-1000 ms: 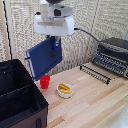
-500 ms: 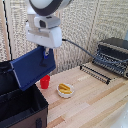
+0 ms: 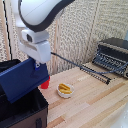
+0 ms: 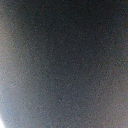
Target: Please shift your gripper toward the book. Carefully hold the book with your gripper. Gently transport the book using your gripper to the caddy's front section. Safely let the book go into the caddy's front area.
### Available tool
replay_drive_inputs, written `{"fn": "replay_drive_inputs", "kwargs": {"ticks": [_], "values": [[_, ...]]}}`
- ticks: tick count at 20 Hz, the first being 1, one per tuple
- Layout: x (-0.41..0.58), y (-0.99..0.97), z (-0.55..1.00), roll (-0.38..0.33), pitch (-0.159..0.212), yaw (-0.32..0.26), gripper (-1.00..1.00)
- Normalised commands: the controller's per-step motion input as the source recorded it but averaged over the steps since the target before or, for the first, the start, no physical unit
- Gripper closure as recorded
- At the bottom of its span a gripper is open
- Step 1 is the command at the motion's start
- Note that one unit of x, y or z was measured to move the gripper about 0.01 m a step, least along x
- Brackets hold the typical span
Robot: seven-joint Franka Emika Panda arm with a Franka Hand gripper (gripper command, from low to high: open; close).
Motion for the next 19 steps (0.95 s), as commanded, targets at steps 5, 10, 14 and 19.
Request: {"fn": "replay_drive_inputs", "kwargs": {"ticks": [5, 10, 14, 19], "values": [[-0.051, 0.65, 0.00, -0.072, 0.047, -0.081, -1.00], [0.000, 0.24, 0.06, -0.038, 0.000, -0.036, -1.00], [0.008, -0.03, 0.22, 0.017, 0.013, -0.042, -1.00], [0.018, -0.40, 0.26, 0.072, 0.000, -0.067, -1.00]]}}
